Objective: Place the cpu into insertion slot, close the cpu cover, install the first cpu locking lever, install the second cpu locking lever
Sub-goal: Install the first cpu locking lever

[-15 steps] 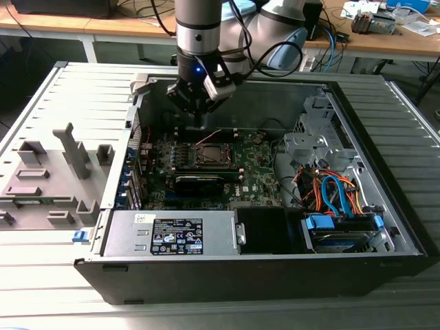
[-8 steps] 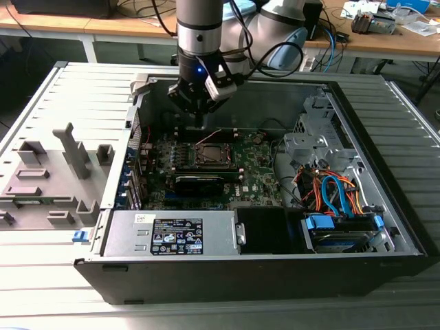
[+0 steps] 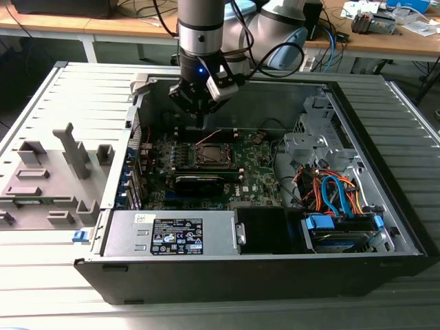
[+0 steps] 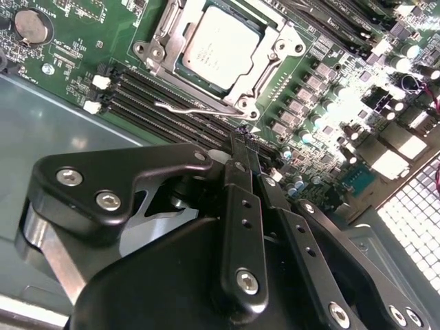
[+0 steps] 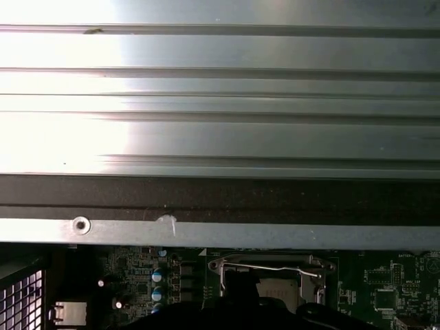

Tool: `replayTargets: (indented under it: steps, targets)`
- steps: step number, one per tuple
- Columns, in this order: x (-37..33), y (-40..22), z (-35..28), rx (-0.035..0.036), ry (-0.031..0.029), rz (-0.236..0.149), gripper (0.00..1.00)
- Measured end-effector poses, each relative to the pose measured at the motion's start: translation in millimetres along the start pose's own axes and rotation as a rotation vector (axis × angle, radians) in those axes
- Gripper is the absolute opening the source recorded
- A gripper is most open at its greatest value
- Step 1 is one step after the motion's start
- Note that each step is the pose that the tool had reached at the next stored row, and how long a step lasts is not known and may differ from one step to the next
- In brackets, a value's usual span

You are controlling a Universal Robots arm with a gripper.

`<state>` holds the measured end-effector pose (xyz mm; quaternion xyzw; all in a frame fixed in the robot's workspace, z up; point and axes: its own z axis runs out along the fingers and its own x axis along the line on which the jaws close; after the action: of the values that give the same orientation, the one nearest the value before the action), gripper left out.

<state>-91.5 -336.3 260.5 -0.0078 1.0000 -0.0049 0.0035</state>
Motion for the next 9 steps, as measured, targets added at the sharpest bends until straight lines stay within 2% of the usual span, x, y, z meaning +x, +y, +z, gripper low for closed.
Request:
replayTargets:
  steps: [9]
  targets:
    - [-2.5, 0.0, 0.8, 0.0001, 0.0, 0.0, 0.11]
